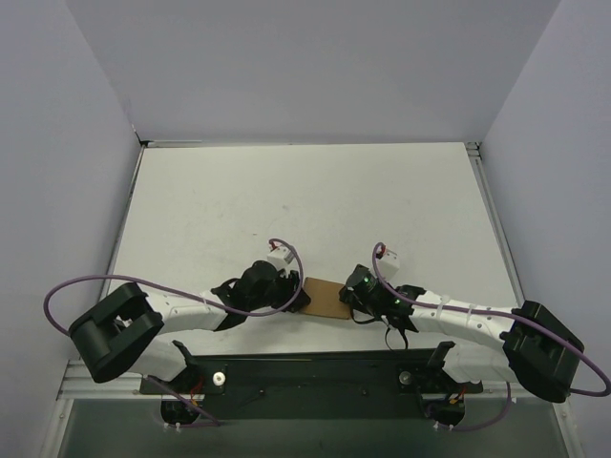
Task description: Fold the paper box
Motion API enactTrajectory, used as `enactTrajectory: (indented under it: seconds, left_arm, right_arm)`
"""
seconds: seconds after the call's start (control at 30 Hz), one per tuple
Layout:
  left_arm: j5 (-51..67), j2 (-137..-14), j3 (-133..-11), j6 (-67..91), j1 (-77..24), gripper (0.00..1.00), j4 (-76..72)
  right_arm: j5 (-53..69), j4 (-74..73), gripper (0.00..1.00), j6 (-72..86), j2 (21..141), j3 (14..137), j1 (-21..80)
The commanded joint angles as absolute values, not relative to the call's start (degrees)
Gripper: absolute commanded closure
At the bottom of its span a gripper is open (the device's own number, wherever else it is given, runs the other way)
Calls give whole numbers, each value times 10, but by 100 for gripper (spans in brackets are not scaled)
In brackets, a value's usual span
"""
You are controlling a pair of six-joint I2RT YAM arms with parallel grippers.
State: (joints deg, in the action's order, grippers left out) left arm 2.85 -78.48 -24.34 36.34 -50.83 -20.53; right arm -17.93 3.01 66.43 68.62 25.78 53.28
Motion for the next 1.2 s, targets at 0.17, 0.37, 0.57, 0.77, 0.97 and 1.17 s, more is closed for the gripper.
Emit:
enactTrajectory:
  seconds: [0.17,0.37,0.57,0.77,0.97,1.17]
  left_arm:
    - [54,-827,-225,377,-504,60,-281]
    - [54,-819,-229,381,-504,60,-271]
    - [55,-820,-237,382,-504,61,-265]
    - [57,-821,-240,381,-504,60,-260]
    - [54,-817,-241,380,-504,60,-257]
    - [54,-817,-242,381,-505,60,-253]
  right_arm:
    - [-183,-85,61,634,644,256,536]
    - [-204,-155,59,635,561,269,548]
    - [-160,-160,59,674,527,253,557]
    - [-121,-107,59,693,527,248,560]
    - [-95,-69,59,700,555,242,562]
    - [-81,-51,60,707,577,237,562]
